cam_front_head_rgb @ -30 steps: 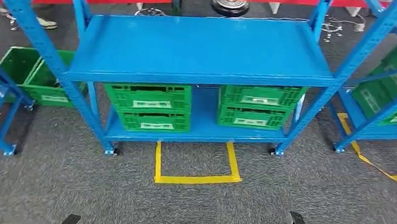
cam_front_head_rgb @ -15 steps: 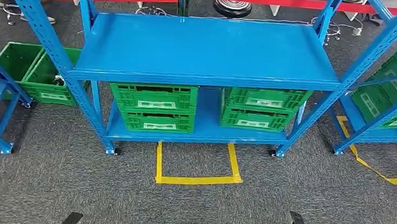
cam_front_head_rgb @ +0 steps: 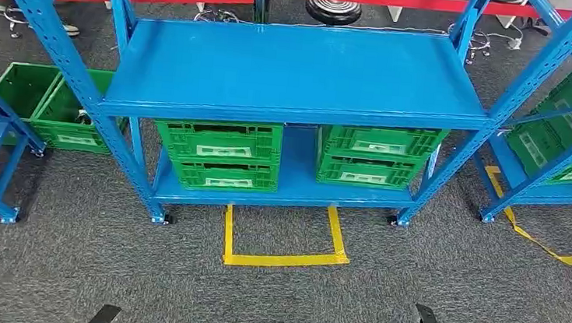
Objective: Take the parts from the cabinet and place them on the table.
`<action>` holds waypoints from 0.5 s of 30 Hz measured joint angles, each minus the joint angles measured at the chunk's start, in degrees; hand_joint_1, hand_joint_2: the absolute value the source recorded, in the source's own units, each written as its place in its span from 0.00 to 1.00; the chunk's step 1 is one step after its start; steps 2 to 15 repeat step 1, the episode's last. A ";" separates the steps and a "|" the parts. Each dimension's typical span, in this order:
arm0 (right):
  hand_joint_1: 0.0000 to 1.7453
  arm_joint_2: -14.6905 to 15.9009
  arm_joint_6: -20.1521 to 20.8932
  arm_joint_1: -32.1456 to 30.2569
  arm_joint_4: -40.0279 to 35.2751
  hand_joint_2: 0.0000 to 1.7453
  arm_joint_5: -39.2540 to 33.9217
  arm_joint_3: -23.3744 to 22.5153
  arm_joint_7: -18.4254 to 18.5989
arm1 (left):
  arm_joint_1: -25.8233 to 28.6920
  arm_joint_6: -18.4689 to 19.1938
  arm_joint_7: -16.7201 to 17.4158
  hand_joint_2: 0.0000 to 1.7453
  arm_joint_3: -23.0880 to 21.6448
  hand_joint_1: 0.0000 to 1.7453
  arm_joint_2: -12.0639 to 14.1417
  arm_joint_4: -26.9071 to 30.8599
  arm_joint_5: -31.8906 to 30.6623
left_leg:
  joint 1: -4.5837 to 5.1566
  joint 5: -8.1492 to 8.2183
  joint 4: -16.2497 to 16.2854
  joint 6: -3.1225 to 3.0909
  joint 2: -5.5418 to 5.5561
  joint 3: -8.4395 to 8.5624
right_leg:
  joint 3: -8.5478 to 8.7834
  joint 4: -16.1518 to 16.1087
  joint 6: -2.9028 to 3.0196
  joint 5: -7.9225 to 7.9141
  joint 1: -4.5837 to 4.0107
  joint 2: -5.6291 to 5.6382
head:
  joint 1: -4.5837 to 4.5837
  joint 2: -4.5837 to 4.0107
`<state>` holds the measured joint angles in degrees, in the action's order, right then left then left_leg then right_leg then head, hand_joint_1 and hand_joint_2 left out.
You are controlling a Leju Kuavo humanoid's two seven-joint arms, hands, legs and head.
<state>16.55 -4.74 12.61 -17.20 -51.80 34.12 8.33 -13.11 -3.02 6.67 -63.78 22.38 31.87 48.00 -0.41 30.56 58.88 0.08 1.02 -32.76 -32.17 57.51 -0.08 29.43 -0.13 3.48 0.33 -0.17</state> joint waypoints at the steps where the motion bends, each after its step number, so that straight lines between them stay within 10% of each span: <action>1: 0.00 0.00 0.04 0.02 0.00 1.00 -0.05 0.00 0.00 | -0.02 0.00 0.00 0.00 0.00 0.00 -0.04 0.00 0.00 | 0.00 0.00 0.00 0.00 -0.01 0.00 | 0.00 0.00 0.00 0.00 0.00 0.00 | 0.00 0.00; 15: 0.00 0.00 0.04 0.02 0.00 1.00 -0.05 0.00 0.00 | -0.02 0.00 0.00 0.00 0.00 0.00 -0.04 0.00 0.00 | 0.00 0.00 0.00 0.00 -0.01 0.00 | 0.00 0.00 0.00 0.00 0.00 0.00 | 0.00 0.00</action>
